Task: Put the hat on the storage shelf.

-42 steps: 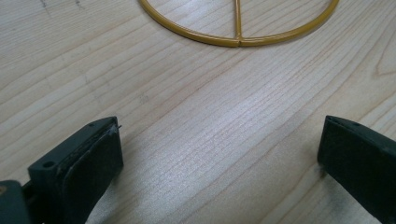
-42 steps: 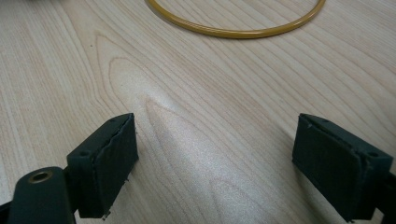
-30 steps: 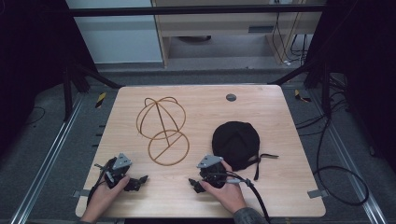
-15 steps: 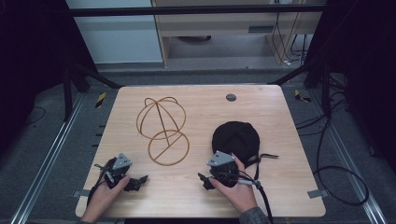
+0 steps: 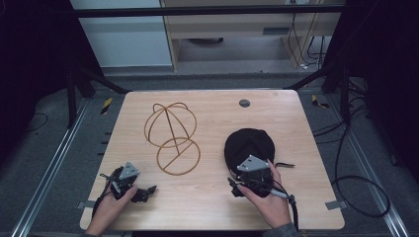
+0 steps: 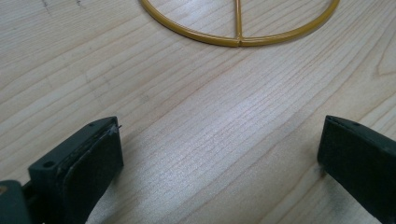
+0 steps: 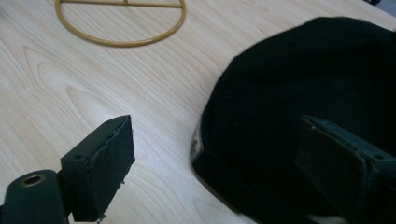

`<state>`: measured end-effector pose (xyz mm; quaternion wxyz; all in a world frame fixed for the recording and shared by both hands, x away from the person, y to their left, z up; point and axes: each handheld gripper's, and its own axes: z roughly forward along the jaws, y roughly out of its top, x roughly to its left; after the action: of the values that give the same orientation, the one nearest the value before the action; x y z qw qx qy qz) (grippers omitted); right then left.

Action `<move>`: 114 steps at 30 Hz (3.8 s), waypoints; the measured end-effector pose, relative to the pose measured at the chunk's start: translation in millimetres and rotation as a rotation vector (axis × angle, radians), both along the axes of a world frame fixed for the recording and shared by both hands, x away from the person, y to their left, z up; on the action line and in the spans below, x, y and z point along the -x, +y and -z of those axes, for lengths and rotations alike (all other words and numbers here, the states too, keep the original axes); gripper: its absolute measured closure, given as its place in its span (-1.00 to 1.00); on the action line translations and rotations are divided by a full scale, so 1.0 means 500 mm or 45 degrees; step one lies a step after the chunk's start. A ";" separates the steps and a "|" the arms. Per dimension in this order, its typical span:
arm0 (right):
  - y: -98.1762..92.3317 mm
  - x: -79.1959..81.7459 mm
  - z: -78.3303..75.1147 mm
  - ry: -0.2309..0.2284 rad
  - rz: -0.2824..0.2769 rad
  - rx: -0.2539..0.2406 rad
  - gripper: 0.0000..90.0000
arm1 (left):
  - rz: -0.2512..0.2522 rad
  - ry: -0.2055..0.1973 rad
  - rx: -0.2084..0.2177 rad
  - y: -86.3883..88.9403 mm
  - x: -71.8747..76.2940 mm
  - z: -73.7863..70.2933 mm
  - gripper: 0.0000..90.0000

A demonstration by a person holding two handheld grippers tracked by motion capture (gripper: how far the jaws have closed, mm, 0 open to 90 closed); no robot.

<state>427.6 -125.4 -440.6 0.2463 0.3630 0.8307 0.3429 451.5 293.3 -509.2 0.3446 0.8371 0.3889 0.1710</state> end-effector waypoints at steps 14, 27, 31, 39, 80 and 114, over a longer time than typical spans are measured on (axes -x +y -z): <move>-0.086 -0.035 -0.083 0.152 0.022 0.166 -0.74 | -0.007 -0.001 -0.001 0.000 0.002 0.000 -1.00; -0.095 -0.159 -0.172 0.323 -0.089 0.330 -0.60 | -0.005 0.000 -0.001 0.000 0.002 0.000 -1.00; -0.087 -0.199 -0.182 0.364 -0.125 0.377 -0.55 | -0.007 -0.002 0.002 0.000 0.001 0.000 -1.00; -0.069 -0.260 -0.168 0.430 -0.145 0.401 -0.43 | -0.007 -0.002 0.002 0.000 0.002 0.000 -1.00; -0.048 -0.292 -0.154 0.524 -0.282 0.373 0.64 | -0.004 0.000 0.000 0.000 0.001 0.000 -1.00; -0.076 -0.170 -0.379 0.173 -0.331 0.179 0.65 | -0.006 -0.001 0.000 -0.001 0.002 0.000 -1.00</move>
<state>512.6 -163.4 -251.1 0.1680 0.2566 0.9073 0.2877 450.8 293.0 -509.1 0.3444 0.8361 0.3907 0.1721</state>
